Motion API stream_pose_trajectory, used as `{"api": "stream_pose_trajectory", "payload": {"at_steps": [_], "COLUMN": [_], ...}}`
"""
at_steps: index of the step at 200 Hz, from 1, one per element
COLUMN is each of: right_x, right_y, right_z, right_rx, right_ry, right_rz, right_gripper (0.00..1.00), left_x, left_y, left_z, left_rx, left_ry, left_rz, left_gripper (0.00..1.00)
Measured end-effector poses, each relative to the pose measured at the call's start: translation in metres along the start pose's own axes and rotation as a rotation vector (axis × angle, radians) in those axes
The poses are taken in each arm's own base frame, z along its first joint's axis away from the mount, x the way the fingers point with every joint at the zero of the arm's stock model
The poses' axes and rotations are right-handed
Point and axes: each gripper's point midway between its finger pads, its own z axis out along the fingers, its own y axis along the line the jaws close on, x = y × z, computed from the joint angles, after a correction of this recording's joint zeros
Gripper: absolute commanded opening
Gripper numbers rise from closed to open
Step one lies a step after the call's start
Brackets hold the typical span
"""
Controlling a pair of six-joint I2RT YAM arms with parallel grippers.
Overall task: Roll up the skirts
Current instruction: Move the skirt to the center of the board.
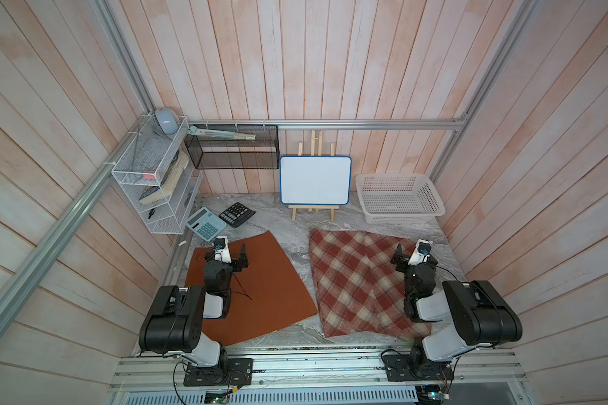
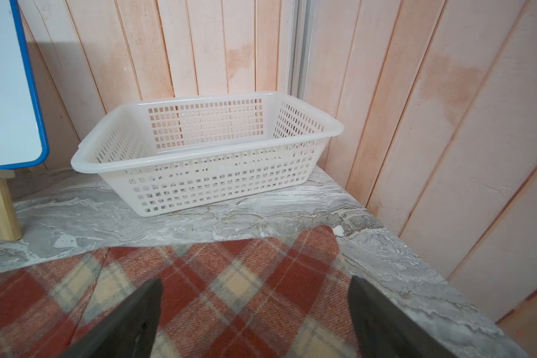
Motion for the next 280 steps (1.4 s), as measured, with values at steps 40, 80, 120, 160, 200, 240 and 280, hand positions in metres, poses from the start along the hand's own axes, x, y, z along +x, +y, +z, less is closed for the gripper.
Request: {"api": "stream_pose_trajectory", "payload": {"at_steps": [40,80,120,160,200,240,280], "right_x": [0.0,0.0,0.0,0.0,-0.003,-0.013,-0.026], "right_y": [0.0,0.0,-0.001,-0.002,-0.004,0.0,0.006], "right_z": [0.0,0.0,0.0,0.0,-0.001,-0.004,-0.015], "right_rx": [0.0,0.0,0.002,0.005,0.03,0.03,0.023], "right_ry": [0.0,0.0,0.0,0.0,-0.011,-0.056,-0.076], "right_rz": [0.0,0.0,0.001,0.001,-0.002,-0.012,-0.041], "right_gripper": [0.98,0.98,0.98,0.98,0.98,0.98,0.98], "left_x": [0.0,0.0,0.0,-0.001,-0.032,-0.108,-0.174], "left_y": [0.0,0.0,0.001,0.005,0.021,0.0,-0.034], "left_z": [0.0,0.0,0.0,0.0,-0.021,-0.053,-0.064], "left_rx": [0.0,0.0,-0.003,-0.026,-0.146,-0.171,-0.042], "left_ry": [0.0,0.0,0.0,-0.005,-0.095,-0.326,-0.455], "left_rz": [0.0,0.0,-0.001,-0.006,-0.031,-0.039,-0.12], "left_gripper": [0.99,0.99,0.99,0.99,0.99,0.99,0.99]}}
